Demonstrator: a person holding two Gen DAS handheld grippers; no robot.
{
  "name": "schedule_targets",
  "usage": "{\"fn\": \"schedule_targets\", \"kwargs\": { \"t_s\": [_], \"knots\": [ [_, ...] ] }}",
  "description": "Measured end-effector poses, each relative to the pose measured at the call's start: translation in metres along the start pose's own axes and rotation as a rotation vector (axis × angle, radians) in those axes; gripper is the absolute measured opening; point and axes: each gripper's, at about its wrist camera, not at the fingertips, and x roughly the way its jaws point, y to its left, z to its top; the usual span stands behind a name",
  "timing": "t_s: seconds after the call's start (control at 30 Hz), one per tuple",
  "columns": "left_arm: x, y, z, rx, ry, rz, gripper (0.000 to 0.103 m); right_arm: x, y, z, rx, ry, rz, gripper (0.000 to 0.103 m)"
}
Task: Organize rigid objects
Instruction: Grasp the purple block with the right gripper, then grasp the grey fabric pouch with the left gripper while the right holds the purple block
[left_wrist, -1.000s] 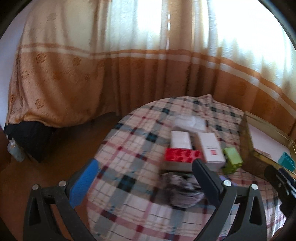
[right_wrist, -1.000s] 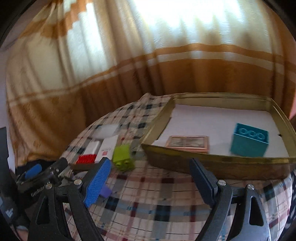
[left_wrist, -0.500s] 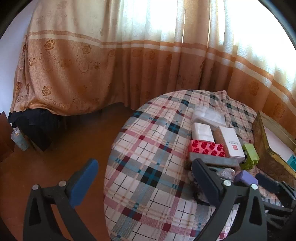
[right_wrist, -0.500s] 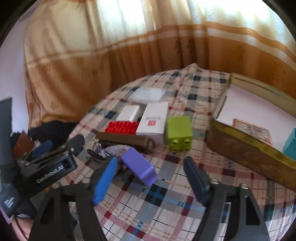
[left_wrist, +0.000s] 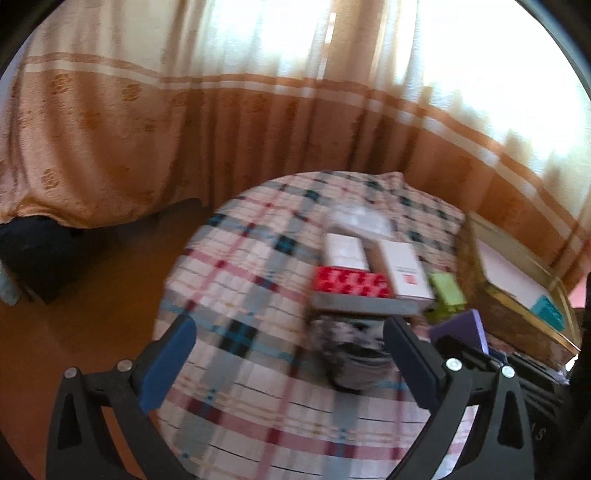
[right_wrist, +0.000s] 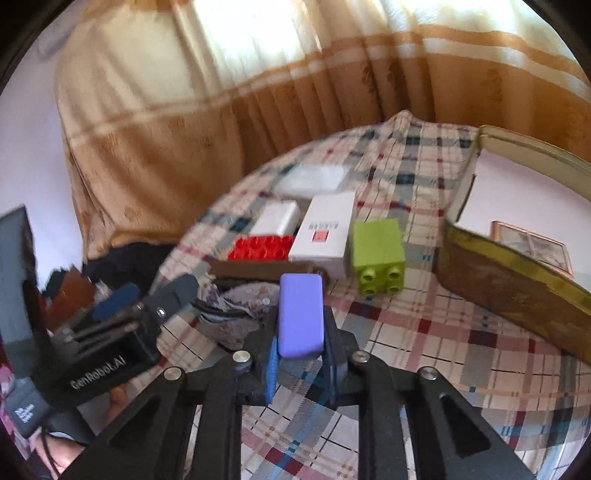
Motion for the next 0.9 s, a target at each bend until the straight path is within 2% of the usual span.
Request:
{"fn": "schedule_targets", "kwargs": {
  "t_s": [0.17,0.27,0.33,0.4,0.47,0.77,0.9],
  "knots": [
    [0.01,-0.025,-0.003,0.072,0.047,-0.028,0.102,-0.027,-0.019,-0.004,0.083,-0.1,-0.043,0.022],
    [0.023,-0.041,-0.004,0.127,0.095,-0.001,0.1,-0.038,-0.03,-0.006,0.12,-0.135,-0.062,0.022],
    [0.033,-0.047,-0.007,0.161,0.15,0.012,0.084,-0.04,-0.037,-0.007,0.148,-0.135,-0.058,0.022],
    [0.046,-0.049,-0.009,0.171,0.221,0.02,0.076,-0.04,-0.043,-0.008,0.175,-0.127,-0.053,0.022],
    [0.042,-0.049,-0.008,0.167,0.213,-0.001,0.072,-0.039,-0.044,-0.008,0.184,-0.124,-0.052,0.022],
    [0.03,-0.038,-0.009,0.114,0.183,-0.06,0.069,-0.025,-0.047,-0.008,0.183,-0.066,-0.047,0.022],
    [0.021,-0.035,-0.01,0.091,0.116,-0.085,0.069,-0.016,-0.043,-0.008,0.168,-0.02,-0.062,0.022]
  ]
}}
